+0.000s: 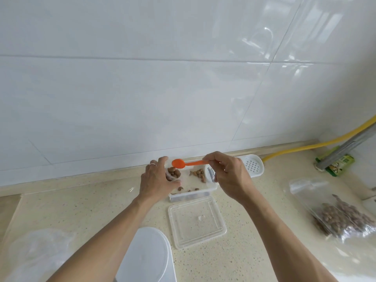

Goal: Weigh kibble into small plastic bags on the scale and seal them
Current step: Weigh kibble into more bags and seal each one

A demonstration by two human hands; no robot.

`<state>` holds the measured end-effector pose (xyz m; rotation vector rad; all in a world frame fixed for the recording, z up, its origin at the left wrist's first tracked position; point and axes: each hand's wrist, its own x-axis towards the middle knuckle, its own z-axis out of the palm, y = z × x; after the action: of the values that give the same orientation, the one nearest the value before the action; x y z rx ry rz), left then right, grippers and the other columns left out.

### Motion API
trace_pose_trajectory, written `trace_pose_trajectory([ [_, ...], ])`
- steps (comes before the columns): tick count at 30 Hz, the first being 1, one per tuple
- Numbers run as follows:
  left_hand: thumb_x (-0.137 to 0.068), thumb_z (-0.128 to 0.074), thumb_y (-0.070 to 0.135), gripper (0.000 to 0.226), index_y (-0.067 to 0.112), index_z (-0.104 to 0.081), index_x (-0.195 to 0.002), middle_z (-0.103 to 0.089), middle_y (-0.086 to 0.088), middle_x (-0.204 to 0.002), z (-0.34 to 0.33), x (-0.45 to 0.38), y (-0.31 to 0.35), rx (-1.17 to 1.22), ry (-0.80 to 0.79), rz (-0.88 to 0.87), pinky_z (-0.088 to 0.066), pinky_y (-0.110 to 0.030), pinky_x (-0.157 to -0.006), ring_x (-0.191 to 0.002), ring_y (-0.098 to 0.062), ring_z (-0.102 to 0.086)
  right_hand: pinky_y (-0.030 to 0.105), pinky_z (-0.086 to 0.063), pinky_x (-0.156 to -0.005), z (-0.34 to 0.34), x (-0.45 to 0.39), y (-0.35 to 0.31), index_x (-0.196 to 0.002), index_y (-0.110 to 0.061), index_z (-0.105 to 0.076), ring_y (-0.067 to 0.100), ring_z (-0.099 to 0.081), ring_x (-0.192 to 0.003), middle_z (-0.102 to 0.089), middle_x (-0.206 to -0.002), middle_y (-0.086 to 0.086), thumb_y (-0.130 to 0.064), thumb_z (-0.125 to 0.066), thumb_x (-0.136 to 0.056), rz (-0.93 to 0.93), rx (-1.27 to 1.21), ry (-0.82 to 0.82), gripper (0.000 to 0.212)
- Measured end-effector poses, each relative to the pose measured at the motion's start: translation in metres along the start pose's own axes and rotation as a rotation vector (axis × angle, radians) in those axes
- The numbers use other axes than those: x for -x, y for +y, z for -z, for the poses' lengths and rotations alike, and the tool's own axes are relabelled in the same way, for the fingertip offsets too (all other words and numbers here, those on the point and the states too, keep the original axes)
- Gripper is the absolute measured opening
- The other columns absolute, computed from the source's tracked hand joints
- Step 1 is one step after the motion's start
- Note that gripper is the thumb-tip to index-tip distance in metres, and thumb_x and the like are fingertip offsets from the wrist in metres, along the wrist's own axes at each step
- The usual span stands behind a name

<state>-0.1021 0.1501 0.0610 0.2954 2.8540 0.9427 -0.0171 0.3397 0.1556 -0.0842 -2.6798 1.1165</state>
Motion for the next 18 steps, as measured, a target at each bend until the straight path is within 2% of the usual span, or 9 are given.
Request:
trace_pose_trajectory([
  [2, -0.068, -0.078, 0.044, 0.084, 0.026, -0.034, -0.138, -0.047, -0.005, -0.124, 0.004, 0.005, 0.006, 0.053, 0.009, 0.018, -0.041, -0.036, -0.091, -0.120, -0.023, -0.044, 0.034, -0.048, -0.057, 0.008, 0.005, -0.007, -0.096, -0.026, -0.071, 0.017, -0.062, -0.056, -0.063, -0.061, -0.004, -0.015, -0.055, -0.098, 0.038, 0.060, 0.024, 0.020],
  [6, -0.068, -0.078, 0.043, 0.084, 0.025, -0.035, -0.137, -0.047, -0.005, -0.126, 0.011, 0.020, 0.019, 0.123, 0.016, 0.009, -0.043, -0.040, -0.095, -0.122, -0.023, -0.043, 0.030, -0.048, -0.054, 0.022, 0.022, -0.019, -0.095, -0.027, -0.071, 0.011, -0.062, -0.055, -0.063, -0.063, -0.014, -0.014, -0.055, -0.097, 0.017, 0.068, 0.128, 0.021],
  [9, -0.068, -0.078, 0.045, 0.083, 0.024, -0.035, -0.136, -0.048, -0.005, -0.123, 0.016, 0.037, 0.032, 0.155, 0.034, -0.026, -0.043, -0.041, -0.095, -0.119, -0.023, -0.044, 0.020, -0.045, -0.048, 0.034, 0.040, -0.024, -0.096, -0.020, -0.071, 0.010, -0.063, -0.049, -0.066, -0.066, -0.010, -0.008, -0.054, -0.097, -0.149, -0.152, 0.276, 0.021],
  [12, -0.070, -0.077, 0.047, 0.082, 0.024, -0.034, -0.136, -0.048, -0.004, -0.120, 0.016, 0.060, 0.048, 0.167, 0.044, -0.102, -0.041, -0.040, -0.095, -0.117, -0.023, -0.045, 0.023, -0.047, -0.049, 0.045, 0.066, -0.021, -0.096, -0.018, -0.070, 0.010, -0.062, -0.048, -0.067, -0.082, 0.006, -0.004, -0.054, -0.097, -0.301, -0.349, 0.413, 0.021],
  [15, -0.068, -0.079, 0.051, 0.083, 0.025, -0.035, -0.133, -0.048, -0.003, -0.118, 0.011, 0.089, 0.061, 0.181, 0.028, -0.207, -0.039, -0.037, -0.092, -0.113, -0.022, -0.046, 0.021, -0.048, -0.048, 0.046, 0.101, -0.010, -0.096, -0.017, -0.070, 0.010, -0.062, -0.049, -0.069, -0.087, 0.007, -0.002, -0.056, -0.096, -0.465, -0.484, 0.499, 0.021],
  [18, -0.068, -0.079, 0.050, 0.080, 0.024, -0.037, -0.131, -0.049, -0.002, -0.117, 0.002, 0.117, 0.071, 0.182, 0.006, -0.280, -0.041, -0.038, -0.091, -0.112, -0.023, -0.048, 0.024, -0.048, -0.052, 0.037, 0.143, 0.011, -0.093, -0.018, -0.069, 0.013, -0.062, -0.053, -0.072, -0.090, 0.008, -0.002, -0.058, -0.094, -0.646, -0.585, 0.567, 0.019],
])
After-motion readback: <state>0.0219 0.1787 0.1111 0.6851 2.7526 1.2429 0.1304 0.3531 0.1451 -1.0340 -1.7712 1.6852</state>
